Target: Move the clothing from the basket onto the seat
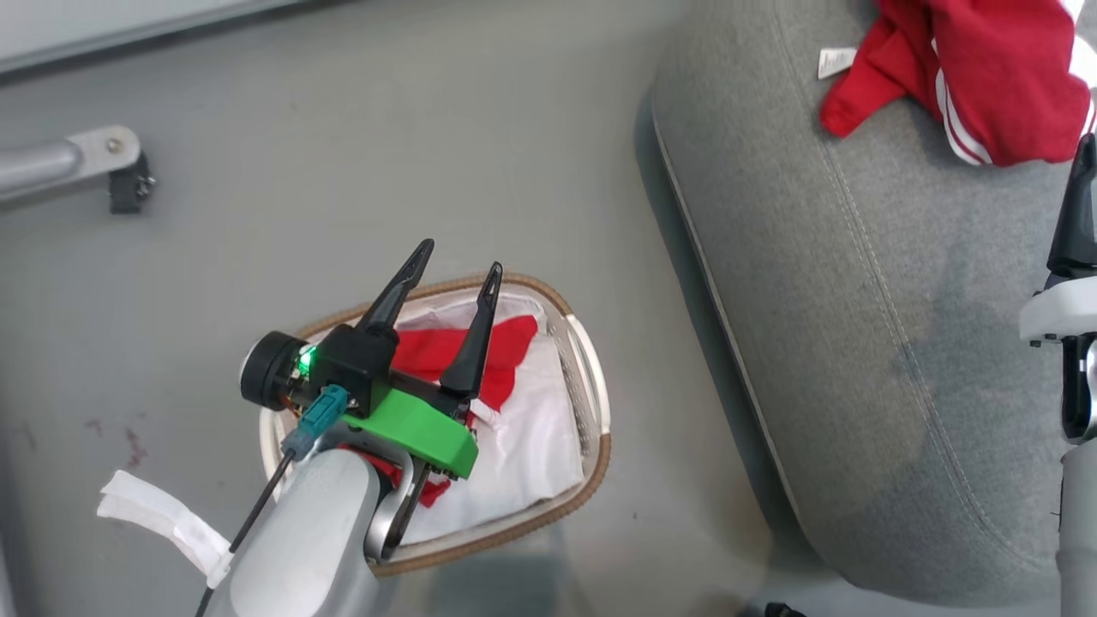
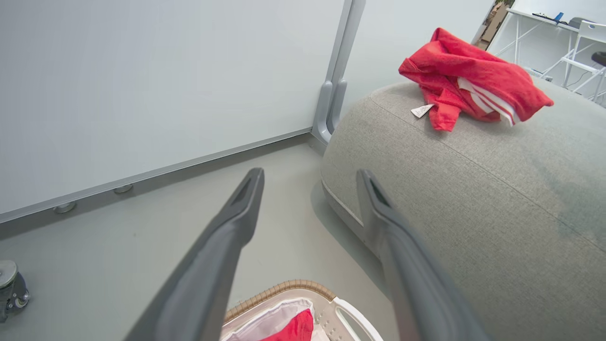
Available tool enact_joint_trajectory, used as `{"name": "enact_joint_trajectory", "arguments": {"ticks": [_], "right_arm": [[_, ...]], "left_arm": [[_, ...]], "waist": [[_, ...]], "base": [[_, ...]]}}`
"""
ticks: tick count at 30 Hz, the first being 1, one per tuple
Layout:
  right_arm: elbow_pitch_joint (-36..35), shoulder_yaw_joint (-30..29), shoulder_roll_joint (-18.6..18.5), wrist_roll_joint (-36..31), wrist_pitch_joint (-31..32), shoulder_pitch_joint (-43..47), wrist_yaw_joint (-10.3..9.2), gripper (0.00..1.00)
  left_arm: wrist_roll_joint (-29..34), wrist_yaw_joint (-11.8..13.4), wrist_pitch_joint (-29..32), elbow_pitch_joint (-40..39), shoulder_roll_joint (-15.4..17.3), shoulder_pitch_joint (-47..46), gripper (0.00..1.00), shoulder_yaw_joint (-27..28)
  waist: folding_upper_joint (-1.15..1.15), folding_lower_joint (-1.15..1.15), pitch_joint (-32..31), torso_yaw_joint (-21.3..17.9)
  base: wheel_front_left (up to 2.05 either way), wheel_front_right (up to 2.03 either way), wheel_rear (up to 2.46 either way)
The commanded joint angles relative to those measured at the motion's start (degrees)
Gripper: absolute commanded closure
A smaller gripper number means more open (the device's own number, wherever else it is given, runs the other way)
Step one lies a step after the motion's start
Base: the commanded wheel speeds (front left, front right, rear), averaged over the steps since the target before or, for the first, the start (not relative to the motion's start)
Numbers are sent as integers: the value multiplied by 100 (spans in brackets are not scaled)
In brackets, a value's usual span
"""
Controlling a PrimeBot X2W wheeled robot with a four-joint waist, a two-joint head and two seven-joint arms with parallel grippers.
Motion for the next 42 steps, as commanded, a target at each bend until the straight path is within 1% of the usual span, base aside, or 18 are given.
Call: {"name": "enact_joint_trajectory", "arguments": {"ticks": [1,7,13,20,23,31,42], "right_arm": [[-20,68,-47,-35,-2,134,-8,0],[-58,586,64,-34,-2,325,-8,0],[-86,1065,279,133,-2,662,-8,0],[-184,1447,424,432,-2,1224,-8,0],[-235,1658,439,665,-2,1562,-7,0],[-218,1997,433,1069,-2,2144,-8,0],[-167,2072,435,1191,-2,2270,-7,0]], "left_arm": [[5,-19,-5,-1,-65,135,0,93],[-10,-47,-5,11,-281,531,0,557],[43,-37,-5,-5,-416,1089,0,1167],[143,31,-5,54,-472,1692,0,1752],[102,19,-5,77,-485,1855,0,1882],[-23,15,-5,74,-490,2133,0,1899],[-67,28,-5,137,-490,2278,0,1840]], "waist": [[0,0,-629,428],[0,0,-1173,690],[0,0,-1584,897],[0,0,-1995,1106],[0,0,-2113,1214],[0,0,-2270,1352],[0,0,-2387,1366]], "base": [[0,0,0],[0,0,0],[0,0,0],[0,0,0],[0,0,0],[0,0,0],[0,0,0]]}}
